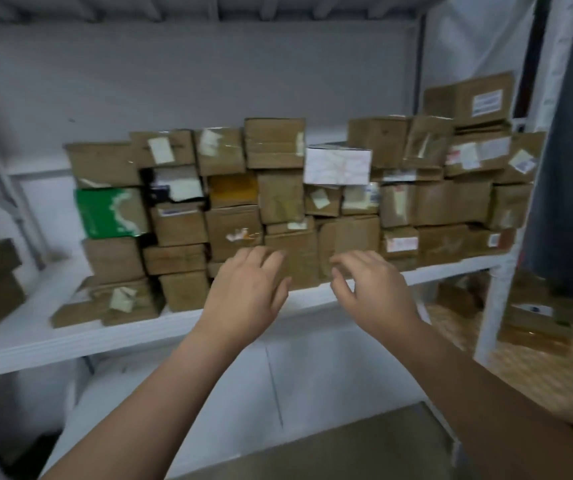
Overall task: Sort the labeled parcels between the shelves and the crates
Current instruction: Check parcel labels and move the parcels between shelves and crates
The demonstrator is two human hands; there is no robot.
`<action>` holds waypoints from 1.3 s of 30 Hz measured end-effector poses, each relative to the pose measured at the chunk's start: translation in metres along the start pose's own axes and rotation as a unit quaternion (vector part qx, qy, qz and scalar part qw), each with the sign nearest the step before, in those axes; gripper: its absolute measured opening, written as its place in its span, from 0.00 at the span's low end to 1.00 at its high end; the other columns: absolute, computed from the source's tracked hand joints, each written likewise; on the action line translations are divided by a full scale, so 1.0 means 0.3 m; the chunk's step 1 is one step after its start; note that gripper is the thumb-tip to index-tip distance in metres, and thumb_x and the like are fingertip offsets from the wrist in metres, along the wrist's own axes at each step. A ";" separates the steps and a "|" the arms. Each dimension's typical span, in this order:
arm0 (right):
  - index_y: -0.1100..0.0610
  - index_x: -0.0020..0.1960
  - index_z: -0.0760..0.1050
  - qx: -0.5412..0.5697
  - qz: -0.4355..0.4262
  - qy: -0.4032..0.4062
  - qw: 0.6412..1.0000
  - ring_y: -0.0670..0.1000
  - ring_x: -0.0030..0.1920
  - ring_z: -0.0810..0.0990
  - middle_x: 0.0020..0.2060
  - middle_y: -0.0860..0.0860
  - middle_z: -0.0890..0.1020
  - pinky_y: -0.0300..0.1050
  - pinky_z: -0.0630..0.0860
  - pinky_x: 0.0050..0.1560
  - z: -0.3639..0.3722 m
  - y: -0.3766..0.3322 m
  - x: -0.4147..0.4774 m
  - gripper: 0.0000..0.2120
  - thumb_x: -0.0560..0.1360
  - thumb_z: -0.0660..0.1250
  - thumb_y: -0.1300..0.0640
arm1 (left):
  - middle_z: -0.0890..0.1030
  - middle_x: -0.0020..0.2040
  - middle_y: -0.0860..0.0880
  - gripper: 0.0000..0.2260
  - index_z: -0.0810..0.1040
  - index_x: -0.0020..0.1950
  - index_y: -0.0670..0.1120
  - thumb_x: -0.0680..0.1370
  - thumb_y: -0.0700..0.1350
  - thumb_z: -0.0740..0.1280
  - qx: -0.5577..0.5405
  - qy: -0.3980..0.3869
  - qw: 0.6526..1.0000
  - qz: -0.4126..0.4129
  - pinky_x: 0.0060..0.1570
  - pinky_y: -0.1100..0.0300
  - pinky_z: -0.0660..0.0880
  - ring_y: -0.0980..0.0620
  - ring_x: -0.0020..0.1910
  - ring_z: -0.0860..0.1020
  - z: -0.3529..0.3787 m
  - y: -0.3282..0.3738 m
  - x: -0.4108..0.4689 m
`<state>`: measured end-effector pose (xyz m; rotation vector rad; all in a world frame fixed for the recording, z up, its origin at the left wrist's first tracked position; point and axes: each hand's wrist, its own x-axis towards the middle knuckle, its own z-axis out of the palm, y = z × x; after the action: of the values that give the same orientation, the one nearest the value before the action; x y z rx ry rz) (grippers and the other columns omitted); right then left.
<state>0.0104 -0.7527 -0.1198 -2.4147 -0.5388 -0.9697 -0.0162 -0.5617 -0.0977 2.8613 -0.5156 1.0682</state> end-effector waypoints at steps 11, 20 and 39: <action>0.55 0.64 0.75 0.095 -0.083 0.004 0.992 0.53 0.65 0.71 0.64 0.52 0.75 0.51 0.68 0.63 0.338 -0.591 0.256 0.17 0.76 0.65 0.56 | 0.77 0.58 0.43 0.17 0.76 0.63 0.43 0.75 0.47 0.68 0.074 0.036 0.992 -0.095 0.55 0.49 0.72 0.41 0.55 0.75 -0.261 -0.613 -0.170; 0.52 0.73 0.63 -0.033 -0.151 0.081 0.985 0.57 0.76 0.54 0.75 0.56 0.61 0.53 0.40 0.73 0.464 -0.683 0.651 0.28 0.75 0.66 0.52 | 0.60 0.74 0.40 0.35 0.58 0.76 0.46 0.74 0.55 0.68 0.168 0.084 0.976 -0.109 0.69 0.48 0.61 0.40 0.72 0.61 -0.212 -1.014 0.184; 0.53 0.75 0.61 -0.145 -0.082 0.110 0.980 0.53 0.77 0.51 0.75 0.52 0.61 0.54 0.32 0.72 0.549 -0.830 0.842 0.34 0.76 0.48 0.34 | 0.76 0.49 0.40 0.06 0.77 0.50 0.37 0.75 0.38 0.69 -0.032 0.240 0.970 0.024 0.45 0.54 0.72 0.43 0.51 0.72 -0.185 -1.218 0.244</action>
<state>0.1385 -0.4142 0.0281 -2.4960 -0.5531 -1.4571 0.1184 -0.2298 0.0188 2.4133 -0.5656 1.6470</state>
